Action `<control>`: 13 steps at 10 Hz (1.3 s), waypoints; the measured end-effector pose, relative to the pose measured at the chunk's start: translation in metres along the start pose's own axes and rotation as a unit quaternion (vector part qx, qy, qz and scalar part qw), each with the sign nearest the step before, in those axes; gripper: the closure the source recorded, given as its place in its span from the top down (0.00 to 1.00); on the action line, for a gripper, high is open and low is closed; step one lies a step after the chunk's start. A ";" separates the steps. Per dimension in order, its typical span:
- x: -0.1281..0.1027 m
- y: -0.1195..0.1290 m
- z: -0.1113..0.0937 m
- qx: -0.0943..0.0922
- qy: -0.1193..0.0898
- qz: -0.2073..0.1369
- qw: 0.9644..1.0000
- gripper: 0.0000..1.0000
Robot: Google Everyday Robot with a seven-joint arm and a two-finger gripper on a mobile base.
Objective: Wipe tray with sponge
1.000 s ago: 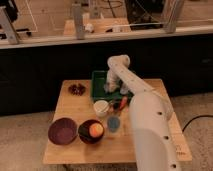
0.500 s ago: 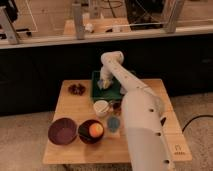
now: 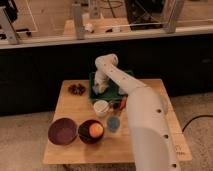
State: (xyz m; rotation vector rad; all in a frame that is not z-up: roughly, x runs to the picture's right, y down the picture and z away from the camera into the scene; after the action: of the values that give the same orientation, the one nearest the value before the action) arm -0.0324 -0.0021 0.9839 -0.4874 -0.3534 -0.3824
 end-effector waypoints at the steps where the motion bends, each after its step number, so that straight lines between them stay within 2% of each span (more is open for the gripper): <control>1: 0.002 0.010 0.000 -0.005 -0.001 0.003 1.000 0.00; 4: 0.018 0.038 -0.003 -0.019 0.006 0.018 1.000 0.00; 7: 0.052 0.047 -0.009 -0.022 0.024 0.053 0.998 0.00; 8: 0.058 0.043 -0.008 -0.021 0.026 0.059 0.998 0.00; 10: 0.065 0.020 -0.006 -0.012 0.026 0.062 0.998 0.00; 13: 0.044 -0.004 -0.005 -0.002 0.020 0.041 0.999 0.00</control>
State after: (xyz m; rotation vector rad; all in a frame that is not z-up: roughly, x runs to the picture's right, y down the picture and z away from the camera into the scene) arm 0.0055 -0.0198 0.9995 -0.4961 -0.2938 -0.3127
